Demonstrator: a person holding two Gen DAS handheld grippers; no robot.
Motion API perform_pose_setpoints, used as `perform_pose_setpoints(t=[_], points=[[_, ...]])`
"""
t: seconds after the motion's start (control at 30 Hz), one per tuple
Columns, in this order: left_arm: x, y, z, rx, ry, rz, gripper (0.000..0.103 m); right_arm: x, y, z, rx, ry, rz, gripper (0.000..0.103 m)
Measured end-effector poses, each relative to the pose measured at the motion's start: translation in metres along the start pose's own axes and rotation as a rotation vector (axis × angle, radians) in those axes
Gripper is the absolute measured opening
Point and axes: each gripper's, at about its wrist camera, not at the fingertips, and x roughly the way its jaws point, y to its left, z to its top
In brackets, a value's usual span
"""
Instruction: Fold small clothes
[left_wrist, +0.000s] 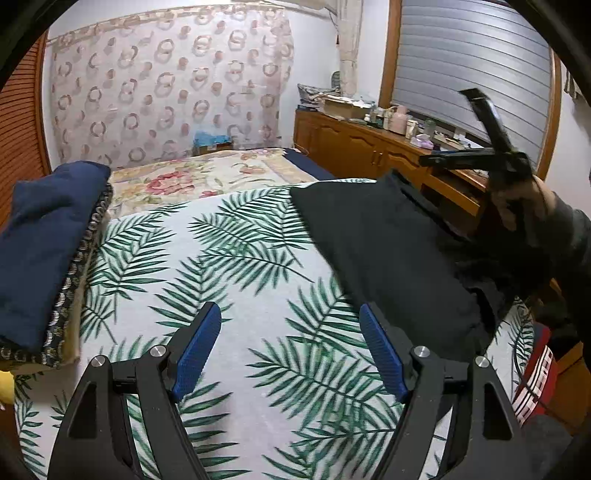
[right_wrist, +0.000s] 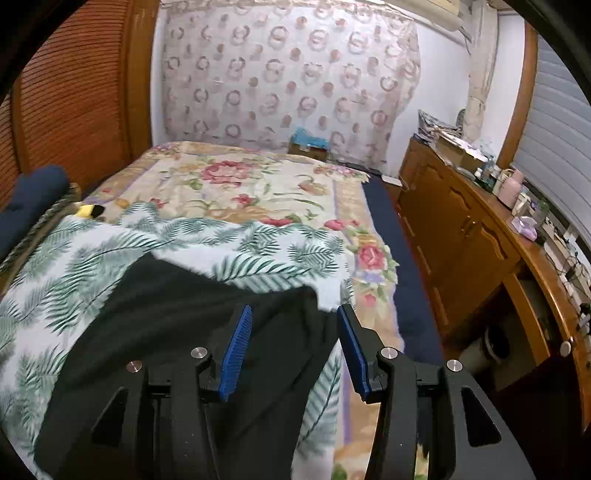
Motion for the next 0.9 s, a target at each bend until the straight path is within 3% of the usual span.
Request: perform_pose_setpoints(t=[0.27,0.4,0.63,0.7,0.73,0.77,0.83,0.9], points=[[0.009,-0.025,-0.003,0.029,0.027,-0.057,0.078,-0.048,0.018,-0.068,-0.014,0.010,0.138,0.050],[0.015,-0.040,-0.006,0.053,0.052,-0.079,0.078,-0.047,0.029,-0.106,-0.044,0.076,0.218,0.050],[0.022,-0.058,-0.009,0.083,0.082,-0.102,0.078,-0.036,0.019,-0.129,-0.037,0.135,0.253,0.049],[0.025,-0.063,-0.011,0.089,0.090,-0.103,0.078,-0.038,0.015,-0.130,-0.034,0.141,0.274,0.040],[0.026,-0.065,-0.012,0.090,0.095,-0.102,0.078,-0.040,0.013,-0.132,-0.035,0.149,0.303,0.024],[0.028,-0.066,-0.013,0.092,0.101,-0.103,0.078,-0.041,0.011,-0.135,-0.034,0.151,0.328,0.017],[0.030,-0.068,-0.015,0.097,0.112,-0.108,0.078,-0.045,0.001,-0.140,-0.027,0.148,0.338,0.007],[0.032,-0.071,-0.016,0.104,0.120,-0.108,0.078,-0.054,-0.004,-0.143,-0.012,0.137,0.334,0.005]])
